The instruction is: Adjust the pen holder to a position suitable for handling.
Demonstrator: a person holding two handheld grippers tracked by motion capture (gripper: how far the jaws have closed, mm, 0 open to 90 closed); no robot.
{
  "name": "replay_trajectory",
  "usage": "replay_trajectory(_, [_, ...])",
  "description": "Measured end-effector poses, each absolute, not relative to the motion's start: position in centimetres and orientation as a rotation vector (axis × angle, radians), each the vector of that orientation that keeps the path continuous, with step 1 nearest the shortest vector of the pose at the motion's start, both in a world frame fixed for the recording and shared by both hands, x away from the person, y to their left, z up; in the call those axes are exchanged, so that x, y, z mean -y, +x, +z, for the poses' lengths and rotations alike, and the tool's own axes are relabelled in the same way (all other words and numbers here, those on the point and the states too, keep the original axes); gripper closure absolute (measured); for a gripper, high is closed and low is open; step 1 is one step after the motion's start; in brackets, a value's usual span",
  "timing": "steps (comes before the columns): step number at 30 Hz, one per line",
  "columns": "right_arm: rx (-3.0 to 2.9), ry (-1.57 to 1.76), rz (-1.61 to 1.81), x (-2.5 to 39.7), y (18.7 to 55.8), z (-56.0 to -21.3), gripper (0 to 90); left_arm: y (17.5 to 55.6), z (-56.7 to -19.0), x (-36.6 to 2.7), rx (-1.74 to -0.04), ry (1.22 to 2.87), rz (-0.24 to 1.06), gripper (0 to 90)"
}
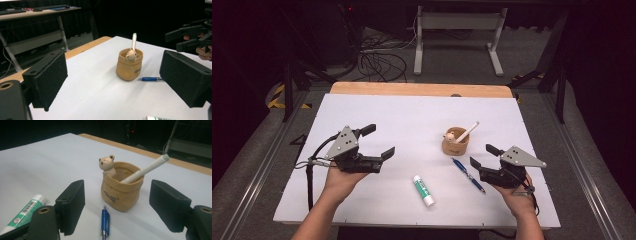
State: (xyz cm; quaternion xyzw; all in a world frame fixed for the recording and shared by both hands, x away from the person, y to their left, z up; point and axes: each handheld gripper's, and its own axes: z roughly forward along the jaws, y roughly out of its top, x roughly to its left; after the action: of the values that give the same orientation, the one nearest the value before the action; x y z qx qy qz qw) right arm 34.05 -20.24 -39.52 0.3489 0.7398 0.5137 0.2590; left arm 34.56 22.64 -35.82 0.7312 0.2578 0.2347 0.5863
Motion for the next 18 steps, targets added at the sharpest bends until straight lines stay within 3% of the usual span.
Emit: replay_trajectory(18, [-2.098,0.974,1.301,20.1,33.8,-40.6,38.9,33.7,-36.9,-24.1,-0.602,1.715,0.541,7.8])
